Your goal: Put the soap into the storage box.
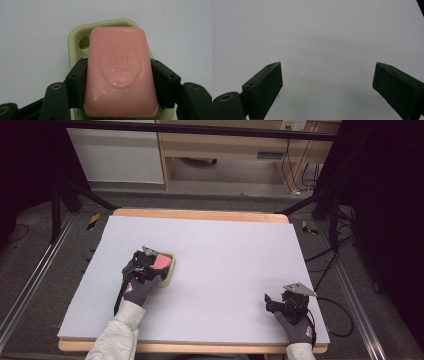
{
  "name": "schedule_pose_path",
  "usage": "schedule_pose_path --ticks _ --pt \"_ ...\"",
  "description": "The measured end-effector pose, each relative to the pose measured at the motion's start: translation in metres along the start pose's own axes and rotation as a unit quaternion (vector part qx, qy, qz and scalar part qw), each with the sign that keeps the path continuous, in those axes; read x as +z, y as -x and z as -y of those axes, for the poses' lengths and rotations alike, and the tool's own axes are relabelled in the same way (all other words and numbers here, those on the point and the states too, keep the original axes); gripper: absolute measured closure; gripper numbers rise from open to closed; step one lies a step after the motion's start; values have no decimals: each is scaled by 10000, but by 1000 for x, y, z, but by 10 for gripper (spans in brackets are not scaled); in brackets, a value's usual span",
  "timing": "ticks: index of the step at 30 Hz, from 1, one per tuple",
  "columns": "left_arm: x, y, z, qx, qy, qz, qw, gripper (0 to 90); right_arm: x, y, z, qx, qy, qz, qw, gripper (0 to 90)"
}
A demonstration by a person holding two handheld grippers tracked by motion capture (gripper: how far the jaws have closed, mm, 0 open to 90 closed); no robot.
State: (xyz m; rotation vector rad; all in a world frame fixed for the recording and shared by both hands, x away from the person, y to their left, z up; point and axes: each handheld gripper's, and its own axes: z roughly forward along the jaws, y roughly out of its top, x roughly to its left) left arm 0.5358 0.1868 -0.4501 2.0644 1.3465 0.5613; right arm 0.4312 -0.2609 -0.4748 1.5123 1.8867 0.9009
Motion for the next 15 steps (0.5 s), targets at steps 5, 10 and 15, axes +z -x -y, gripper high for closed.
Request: schedule_pose_path --ticks 5,10,15 --pt "1 0 0 11 -20 -25 10000 370 0 0 0 -2 5 4 10000 94" --pt "1 0 0 0 -29 -11 10000 370 0 0 0 1 9 -2 10000 94" --pt "-2 -1 0 -49 78 91 9999 329 0 0 0 15 13 2 10000 94"
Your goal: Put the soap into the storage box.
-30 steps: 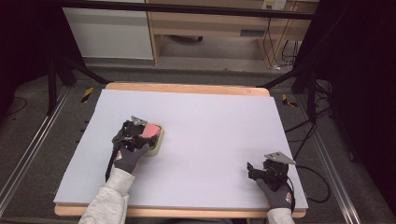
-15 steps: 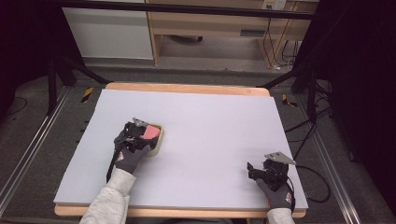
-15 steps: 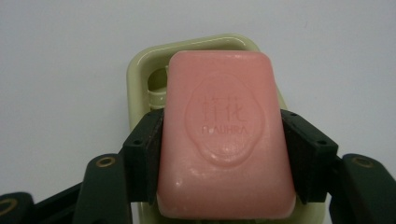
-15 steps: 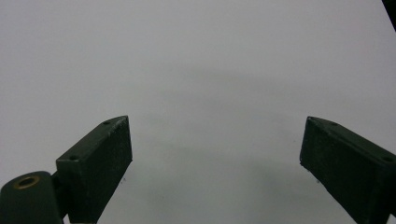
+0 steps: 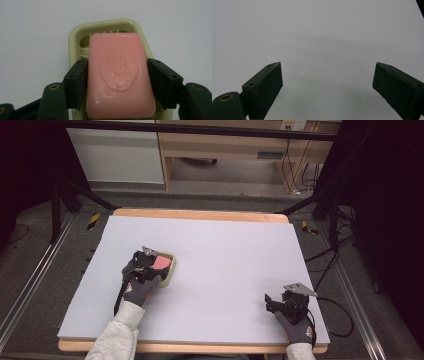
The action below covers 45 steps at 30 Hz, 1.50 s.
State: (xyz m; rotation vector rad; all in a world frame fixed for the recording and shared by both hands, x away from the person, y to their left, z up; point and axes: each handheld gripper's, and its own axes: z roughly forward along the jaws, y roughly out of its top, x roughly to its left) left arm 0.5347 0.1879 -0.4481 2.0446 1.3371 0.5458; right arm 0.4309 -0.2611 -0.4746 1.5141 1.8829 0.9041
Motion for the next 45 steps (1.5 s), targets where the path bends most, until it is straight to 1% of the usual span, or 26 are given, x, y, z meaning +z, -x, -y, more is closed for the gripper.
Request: schedule_pose_path --ticks 1,2,3,5,11,13,14,17,21,23,30,31,34,37,41,45 --pt "-4 0 -1 -21 64 74 9999 319 0 0 0 1 1 0 10000 94" --pt "-4 0 -1 -21 64 74 9999 318 0 0 0 1 1 0 10000 94" --pt "-7 -1 -1 -61 130 79 9999 315 0 0 0 -2 -1 -3 10000 94" --pt "-8 -2 -1 -44 108 89 9999 306 0 0 0 -9 5 -1 10000 94" --pt "-15 -3 -1 -94 209 100 9997 293 -1 1 0 14 21 14 10000 94" --pt "-20 -3 -2 -39 269 110 9996 288 -1 1 0 23 21 14 10000 94" --pt "-21 -2 -2 -51 314 105 9994 281 -1 1 0 29 22 15 10000 94" --pt "-27 -1 -3 -2 406 139 9991 272 -1 1 0 34 24 14 10000 93" --pt "-36 -1 0 101 502 190 9985 255 -1 1 0 49 29 10 10000 88" --pt "-40 -2 1 107 546 227 9982 255 -1 1 0 32 33 17 10000 88" --pt "-52 -7 12 1 786 344 9963 249 -2 2 0 54 63 33 10000 84" --pt "-54 -8 14 25 801 309 9963 248 -2 2 0 60 59 33 10000 84" --pt "-58 -10 22 -5 862 258 9959 248 -2 2 1 51 62 33 10000 83" --pt "-60 -12 30 -10 879 219 9959 247 -3 3 1 61 72 43 9999 80" --pt "-62 -16 41 31 821 210 9964 239 -4 4 1 88 88 56 9999 77" --pt "-66 -20 51 -6 817 210 9964 233 -4 4 1 90 78 68 9999 76"
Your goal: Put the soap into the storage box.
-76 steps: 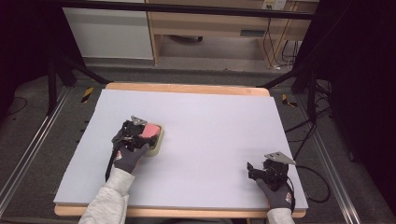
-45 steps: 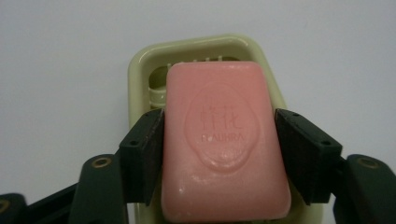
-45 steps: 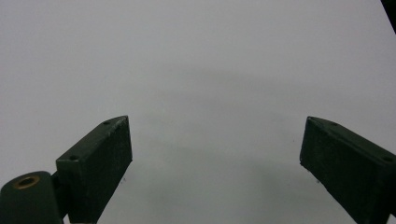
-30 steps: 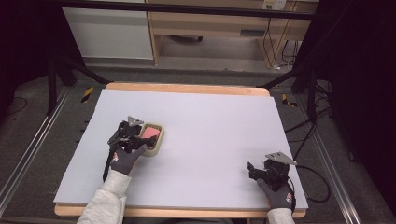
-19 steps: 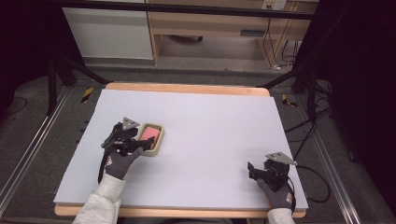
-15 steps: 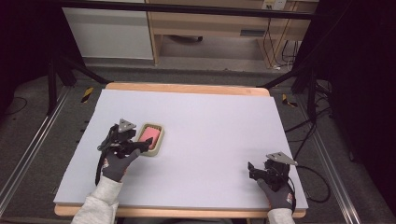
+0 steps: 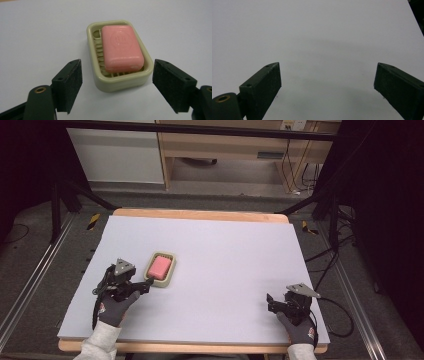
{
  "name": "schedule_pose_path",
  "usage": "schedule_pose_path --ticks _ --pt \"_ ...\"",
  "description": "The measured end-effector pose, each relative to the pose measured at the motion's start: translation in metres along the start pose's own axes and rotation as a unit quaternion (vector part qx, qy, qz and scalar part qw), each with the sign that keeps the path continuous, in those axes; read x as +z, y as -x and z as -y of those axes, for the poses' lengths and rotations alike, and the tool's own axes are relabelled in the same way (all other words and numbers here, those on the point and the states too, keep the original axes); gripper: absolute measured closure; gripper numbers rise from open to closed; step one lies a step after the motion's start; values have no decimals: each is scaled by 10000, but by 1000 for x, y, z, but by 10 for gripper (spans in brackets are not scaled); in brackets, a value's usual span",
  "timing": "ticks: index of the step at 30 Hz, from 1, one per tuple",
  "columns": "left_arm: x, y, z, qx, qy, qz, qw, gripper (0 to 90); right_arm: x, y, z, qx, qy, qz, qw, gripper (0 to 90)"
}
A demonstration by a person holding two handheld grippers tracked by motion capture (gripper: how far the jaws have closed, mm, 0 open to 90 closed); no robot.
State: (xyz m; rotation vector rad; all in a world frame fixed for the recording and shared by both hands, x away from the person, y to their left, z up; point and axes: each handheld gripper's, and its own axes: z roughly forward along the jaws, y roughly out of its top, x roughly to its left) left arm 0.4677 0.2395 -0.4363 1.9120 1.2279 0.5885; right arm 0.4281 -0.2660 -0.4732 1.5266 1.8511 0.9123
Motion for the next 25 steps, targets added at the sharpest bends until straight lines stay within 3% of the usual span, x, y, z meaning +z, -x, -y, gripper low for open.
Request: schedule_pose_path --ticks 10,25 --pt "-11 -7 22 -18 62 -128 9999 211 -1 3 1 35 24 33 10000 75" --pt "-16 -24 44 -156 -128 -289 9994 206 0 4 0 65 30 10 10000 74"
